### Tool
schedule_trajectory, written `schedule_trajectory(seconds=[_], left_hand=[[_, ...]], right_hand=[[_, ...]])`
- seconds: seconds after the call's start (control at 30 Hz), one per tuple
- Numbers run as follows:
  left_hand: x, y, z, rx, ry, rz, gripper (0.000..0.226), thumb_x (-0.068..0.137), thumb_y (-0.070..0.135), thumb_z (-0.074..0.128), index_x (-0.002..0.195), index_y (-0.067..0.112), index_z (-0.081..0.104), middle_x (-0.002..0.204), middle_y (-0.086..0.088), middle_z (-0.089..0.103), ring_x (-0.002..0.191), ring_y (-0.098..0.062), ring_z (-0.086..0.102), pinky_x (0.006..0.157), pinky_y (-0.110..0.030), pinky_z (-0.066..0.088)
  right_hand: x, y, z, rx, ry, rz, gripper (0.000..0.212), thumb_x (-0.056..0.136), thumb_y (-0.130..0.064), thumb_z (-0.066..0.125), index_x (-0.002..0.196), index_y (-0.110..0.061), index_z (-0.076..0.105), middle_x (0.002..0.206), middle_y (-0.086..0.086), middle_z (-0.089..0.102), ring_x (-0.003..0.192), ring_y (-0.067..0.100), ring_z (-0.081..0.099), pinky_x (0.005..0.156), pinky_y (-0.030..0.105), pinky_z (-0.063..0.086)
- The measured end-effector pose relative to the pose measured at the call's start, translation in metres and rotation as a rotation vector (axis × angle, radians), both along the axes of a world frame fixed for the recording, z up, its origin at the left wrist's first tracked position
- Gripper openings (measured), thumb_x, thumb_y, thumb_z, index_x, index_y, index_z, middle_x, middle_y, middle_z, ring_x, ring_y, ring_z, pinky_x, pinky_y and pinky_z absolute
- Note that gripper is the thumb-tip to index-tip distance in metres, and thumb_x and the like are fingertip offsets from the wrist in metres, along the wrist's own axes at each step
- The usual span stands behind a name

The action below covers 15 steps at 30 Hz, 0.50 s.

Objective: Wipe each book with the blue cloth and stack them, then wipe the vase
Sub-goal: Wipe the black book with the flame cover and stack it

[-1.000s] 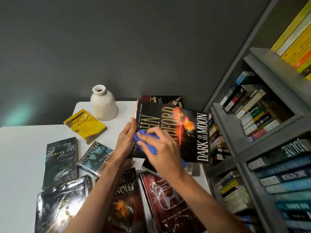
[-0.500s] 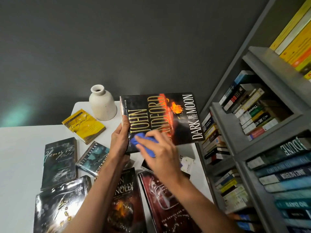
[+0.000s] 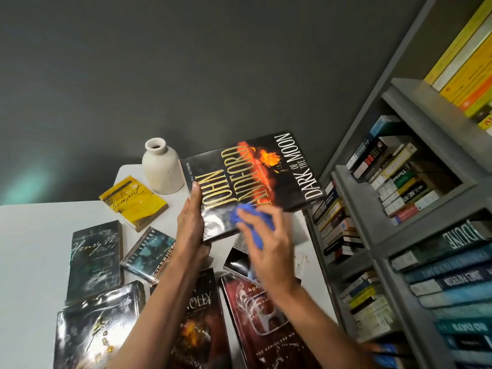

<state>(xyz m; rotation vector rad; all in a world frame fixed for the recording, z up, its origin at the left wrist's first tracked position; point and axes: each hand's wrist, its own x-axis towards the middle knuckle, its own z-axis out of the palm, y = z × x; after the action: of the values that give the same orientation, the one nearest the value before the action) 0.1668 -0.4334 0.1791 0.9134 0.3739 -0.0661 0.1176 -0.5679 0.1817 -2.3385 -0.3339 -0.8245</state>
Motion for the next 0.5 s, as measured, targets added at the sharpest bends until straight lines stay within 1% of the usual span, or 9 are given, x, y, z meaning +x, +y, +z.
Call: schedule_trajectory(seconds=[0.03, 0.1, 0.17, 0.23, 0.27, 0.33, 0.37, 0.43, 0.5], left_hand=[[-0.001, -0.003, 0.000, -0.014, -0.003, 0.001, 0.082, 0.074, 0.063, 0.072, 0.135, 0.011, 0.055, 0.131, -0.019, 0.061, 0.121, -0.038, 0.058, 0.106, -0.058, 0.041], [-0.003, -0.005, -0.002, -0.036, -0.014, -0.017, 0.073, 0.083, 0.058, 0.066, 0.135, 0.009, 0.055, 0.133, -0.019, 0.060, 0.124, -0.038, 0.056, 0.109, -0.053, 0.040], [-0.005, -0.005, -0.003, 0.005, 0.022, -0.036, 0.075, 0.080, 0.064, 0.064, 0.132, 0.009, 0.056, 0.132, -0.014, 0.061, 0.121, -0.037, 0.057, 0.105, -0.052, 0.043], [-0.007, -0.006, -0.001, 0.037, 0.028, -0.033, 0.082, 0.074, 0.067, 0.067, 0.131, 0.010, 0.056, 0.128, -0.016, 0.063, 0.117, -0.039, 0.060, 0.102, -0.057, 0.045], [-0.007, -0.005, 0.000, 0.039, 0.006, -0.023, 0.079, 0.075, 0.064, 0.068, 0.132, 0.010, 0.056, 0.126, -0.020, 0.064, 0.116, -0.040, 0.061, 0.101, -0.060, 0.045], [-0.009, -0.005, 0.004, 0.079, -0.025, 0.010, 0.065, 0.081, 0.056, 0.063, 0.129, 0.012, 0.059, 0.118, -0.026, 0.066, 0.111, -0.043, 0.063, 0.096, -0.063, 0.047], [-0.009, -0.007, 0.006, 0.095, -0.028, 0.017, 0.060, 0.083, 0.053, 0.061, 0.127, 0.013, 0.060, 0.115, -0.026, 0.067, 0.108, -0.044, 0.064, 0.093, -0.064, 0.048], [-0.010, -0.012, 0.008, 0.101, -0.041, 0.023, 0.054, 0.085, 0.049, 0.059, 0.125, 0.013, 0.061, 0.114, -0.023, 0.069, 0.106, -0.042, 0.066, 0.090, -0.060, 0.052], [-0.008, -0.016, 0.010, 0.102, -0.040, 0.035, 0.046, 0.091, 0.043, 0.057, 0.122, 0.010, 0.062, 0.111, -0.019, 0.071, 0.099, -0.035, 0.069, 0.086, -0.050, 0.057]], right_hand=[[-0.007, 0.013, -0.002, -0.024, -0.011, 0.056, 0.028, 0.090, -0.035, 0.056, 0.117, -0.027, 0.062, 0.112, -0.005, 0.046, 0.094, 0.017, 0.050, 0.070, 0.029, 0.056], [-0.015, 0.026, -0.004, -0.070, -0.039, 0.133, 0.027, 0.092, -0.035, 0.057, 0.116, -0.025, 0.065, 0.111, -0.004, 0.049, 0.088, 0.018, 0.050, 0.067, 0.031, 0.054], [-0.014, 0.018, -0.003, -0.118, -0.059, 0.164, 0.028, 0.093, -0.036, 0.057, 0.116, -0.024, 0.067, 0.110, -0.005, 0.050, 0.086, 0.017, 0.050, 0.066, 0.031, 0.054], [-0.004, -0.004, 0.000, -0.123, -0.048, 0.111, 0.029, 0.090, -0.035, 0.058, 0.113, -0.021, 0.069, 0.108, -0.004, 0.050, 0.086, 0.016, 0.051, 0.063, 0.030, 0.054], [0.004, -0.018, 0.003, -0.097, -0.039, 0.037, 0.029, 0.089, -0.035, 0.058, 0.110, -0.019, 0.071, 0.105, -0.003, 0.052, 0.085, 0.016, 0.051, 0.061, 0.030, 0.054], [0.022, -0.041, 0.012, -0.012, 0.004, -0.125, 0.029, 0.088, -0.035, 0.058, 0.105, -0.017, 0.072, 0.096, -0.001, 0.056, 0.083, 0.015, 0.050, 0.059, 0.032, 0.053], [0.028, -0.047, 0.017, 0.015, 0.030, -0.169, 0.028, 0.089, -0.034, 0.058, 0.105, -0.016, 0.072, 0.093, 0.000, 0.057, 0.083, 0.015, 0.050, 0.060, 0.033, 0.052], [0.032, -0.041, 0.021, 0.006, 0.048, -0.179, 0.028, 0.089, -0.034, 0.059, 0.106, -0.016, 0.072, 0.090, -0.001, 0.057, 0.082, 0.015, 0.050, 0.060, 0.034, 0.051], [0.025, -0.017, 0.023, -0.027, 0.029, -0.114, 0.028, 0.089, -0.035, 0.059, 0.106, -0.017, 0.073, 0.088, -0.002, 0.057, 0.080, 0.015, 0.050, 0.059, 0.032, 0.049]])
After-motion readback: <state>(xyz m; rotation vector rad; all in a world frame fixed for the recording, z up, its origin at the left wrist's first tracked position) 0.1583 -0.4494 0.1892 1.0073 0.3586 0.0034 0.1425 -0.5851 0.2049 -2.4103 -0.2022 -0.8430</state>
